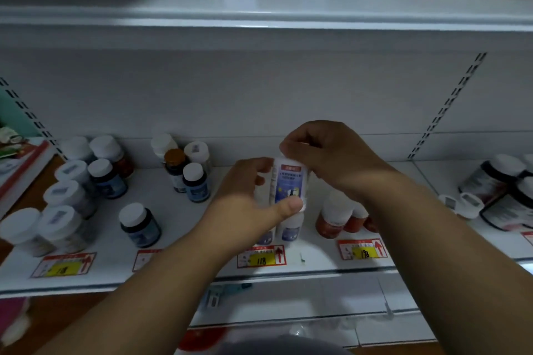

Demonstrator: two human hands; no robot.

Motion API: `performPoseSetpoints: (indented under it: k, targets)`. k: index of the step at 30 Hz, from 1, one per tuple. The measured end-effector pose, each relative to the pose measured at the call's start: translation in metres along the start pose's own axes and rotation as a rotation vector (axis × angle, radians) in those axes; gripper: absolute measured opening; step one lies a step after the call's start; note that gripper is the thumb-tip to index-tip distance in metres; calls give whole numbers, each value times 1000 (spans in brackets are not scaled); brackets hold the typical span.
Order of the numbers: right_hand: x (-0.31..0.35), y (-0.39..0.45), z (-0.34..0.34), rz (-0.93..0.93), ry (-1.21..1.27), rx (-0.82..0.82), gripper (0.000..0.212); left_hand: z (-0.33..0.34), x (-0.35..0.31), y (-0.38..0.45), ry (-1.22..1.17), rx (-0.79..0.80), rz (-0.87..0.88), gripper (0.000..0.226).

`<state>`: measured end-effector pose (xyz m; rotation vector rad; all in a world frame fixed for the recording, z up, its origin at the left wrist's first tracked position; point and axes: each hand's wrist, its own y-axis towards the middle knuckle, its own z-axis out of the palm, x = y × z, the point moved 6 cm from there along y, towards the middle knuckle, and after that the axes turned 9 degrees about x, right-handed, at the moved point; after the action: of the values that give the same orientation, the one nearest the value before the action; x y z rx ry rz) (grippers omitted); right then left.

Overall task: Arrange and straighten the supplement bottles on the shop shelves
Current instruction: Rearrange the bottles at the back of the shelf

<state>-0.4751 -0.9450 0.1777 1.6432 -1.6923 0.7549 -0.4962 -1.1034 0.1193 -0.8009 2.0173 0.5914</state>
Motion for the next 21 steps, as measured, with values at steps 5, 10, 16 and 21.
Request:
performPoseSetpoints:
  k: [5, 10, 16, 21]
  targets:
    - [-19, 13, -15, -37, -185, -22, 22, -8, 10, 10, -37, -183, -94, 67]
    - [-43, 41, 0, 21, -409, -10, 38, -22, 26, 16, -93, -313, -70, 71]
    - [-68, 57, 39, 204, -530, 178, 39, -13, 34, 16, 22, -249, -49, 69]
    - [-76, 58, 55, 273, -592, 250, 38, -15, 41, 13, -6, -251, -53, 79]
